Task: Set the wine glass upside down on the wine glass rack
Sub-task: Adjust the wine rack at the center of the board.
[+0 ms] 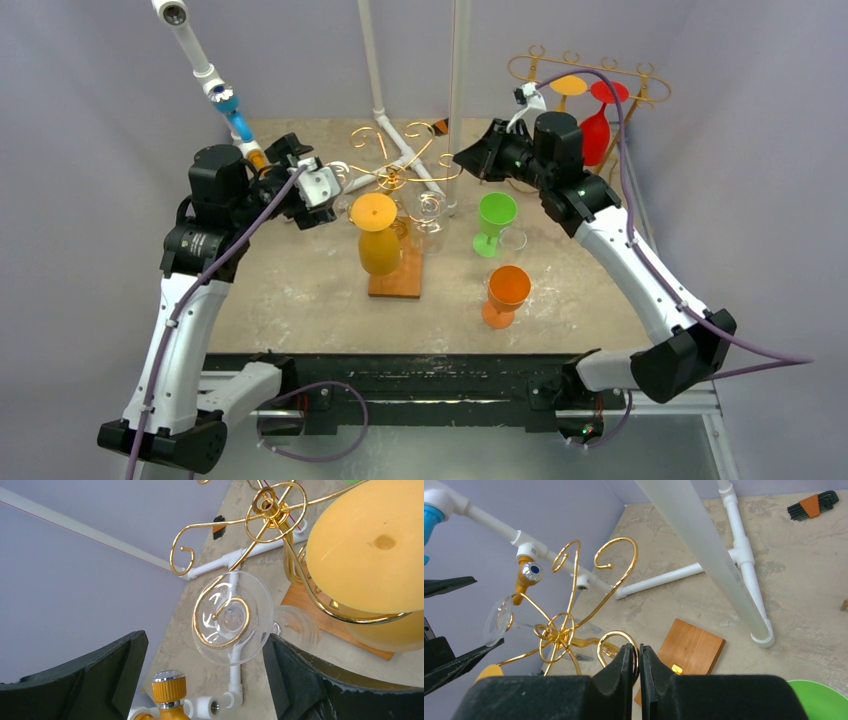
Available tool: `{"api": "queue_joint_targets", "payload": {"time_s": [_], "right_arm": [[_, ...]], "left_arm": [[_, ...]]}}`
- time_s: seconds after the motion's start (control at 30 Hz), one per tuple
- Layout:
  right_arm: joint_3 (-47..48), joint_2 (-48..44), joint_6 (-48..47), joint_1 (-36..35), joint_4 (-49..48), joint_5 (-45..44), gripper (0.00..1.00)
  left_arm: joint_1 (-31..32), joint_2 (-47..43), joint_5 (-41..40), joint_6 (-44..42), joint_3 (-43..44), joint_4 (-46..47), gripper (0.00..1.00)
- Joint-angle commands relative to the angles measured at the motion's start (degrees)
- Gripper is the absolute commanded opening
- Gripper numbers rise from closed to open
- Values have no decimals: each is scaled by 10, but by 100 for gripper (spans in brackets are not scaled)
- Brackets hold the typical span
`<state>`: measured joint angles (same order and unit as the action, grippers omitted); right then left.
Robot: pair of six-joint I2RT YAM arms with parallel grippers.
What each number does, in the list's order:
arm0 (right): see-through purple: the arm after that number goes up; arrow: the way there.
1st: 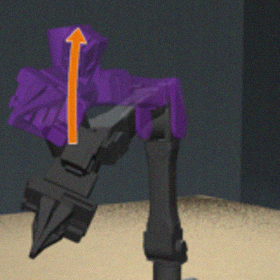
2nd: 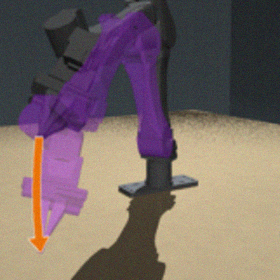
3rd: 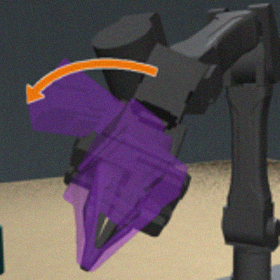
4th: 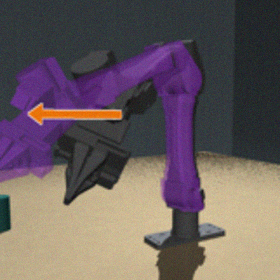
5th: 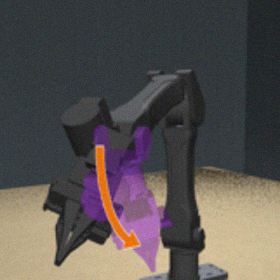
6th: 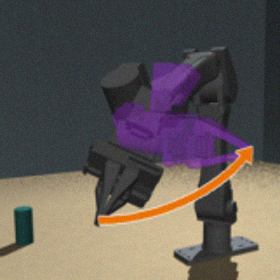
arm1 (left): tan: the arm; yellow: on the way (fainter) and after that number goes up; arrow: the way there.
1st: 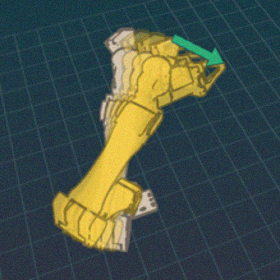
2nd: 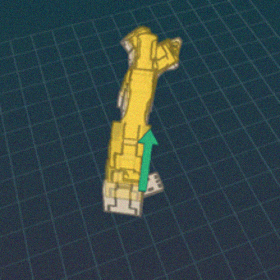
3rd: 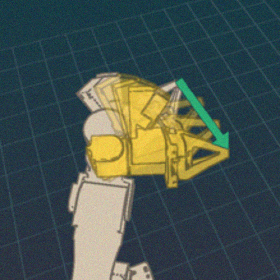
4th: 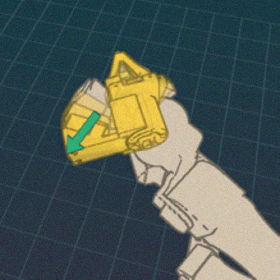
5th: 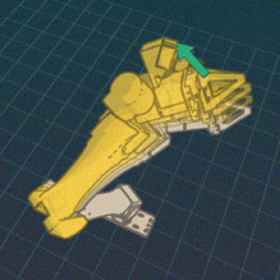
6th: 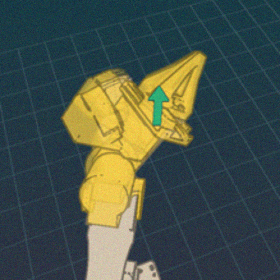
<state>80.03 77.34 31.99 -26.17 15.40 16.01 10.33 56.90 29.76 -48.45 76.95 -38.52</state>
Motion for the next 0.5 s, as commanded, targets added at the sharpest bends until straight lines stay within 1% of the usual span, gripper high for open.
{"api": "queue_joint_targets", "payload": {"time_s": [0.0, 0.07, 0.23, 0.47], "right_arm": [[-8, -25, 7, -5, -11, 15, 2], [-13, -29, 7, -5, -13, 16, 0], [-29, -45, 17, -6, -12, 13, 0], [-57, -73, 31, -17, -15, 2, 0]], "left_arm": [[2, 3, -4, 2, -6, 33, 91], [2, 5, -6, -1, -7, 36, 91], [2, 11, -23, 3, -10, 52, 89], [2, 23, -31, 34, -6, 88, 87]]}}
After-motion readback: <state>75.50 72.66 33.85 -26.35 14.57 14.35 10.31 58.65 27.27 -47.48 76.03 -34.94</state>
